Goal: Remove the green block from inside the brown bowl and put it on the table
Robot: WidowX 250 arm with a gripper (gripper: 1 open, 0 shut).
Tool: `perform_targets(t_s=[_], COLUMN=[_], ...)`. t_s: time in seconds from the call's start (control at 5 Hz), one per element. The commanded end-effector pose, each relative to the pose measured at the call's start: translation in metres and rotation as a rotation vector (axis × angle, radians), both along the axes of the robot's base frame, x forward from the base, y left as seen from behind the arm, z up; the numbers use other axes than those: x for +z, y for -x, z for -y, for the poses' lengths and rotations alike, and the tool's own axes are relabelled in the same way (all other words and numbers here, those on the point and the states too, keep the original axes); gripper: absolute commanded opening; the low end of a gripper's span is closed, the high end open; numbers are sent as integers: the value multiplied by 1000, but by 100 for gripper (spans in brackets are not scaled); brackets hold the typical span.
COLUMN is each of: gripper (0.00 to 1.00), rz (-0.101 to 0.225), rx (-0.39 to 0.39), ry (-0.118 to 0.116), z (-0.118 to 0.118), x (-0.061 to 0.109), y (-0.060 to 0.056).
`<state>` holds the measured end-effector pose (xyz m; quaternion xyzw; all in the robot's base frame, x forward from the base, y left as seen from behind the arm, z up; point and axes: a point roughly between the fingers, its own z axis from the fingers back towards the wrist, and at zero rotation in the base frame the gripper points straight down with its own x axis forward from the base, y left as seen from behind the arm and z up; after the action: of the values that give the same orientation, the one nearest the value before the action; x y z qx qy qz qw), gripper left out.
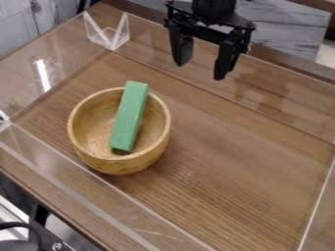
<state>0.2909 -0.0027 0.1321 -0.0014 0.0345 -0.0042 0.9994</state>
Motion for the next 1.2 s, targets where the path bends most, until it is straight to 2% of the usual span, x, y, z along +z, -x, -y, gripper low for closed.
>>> perform_targets(t_s=[0.0,0.2,0.4,1.0], gripper=[100,100,100,100], rz=[3,7,34,70], rx=[6,14,-3,0], ry=[2,3,1,0], z=[-5,-12,-20,-47], x=[-3,-8,-11,-13], y=[3,9,23,42])
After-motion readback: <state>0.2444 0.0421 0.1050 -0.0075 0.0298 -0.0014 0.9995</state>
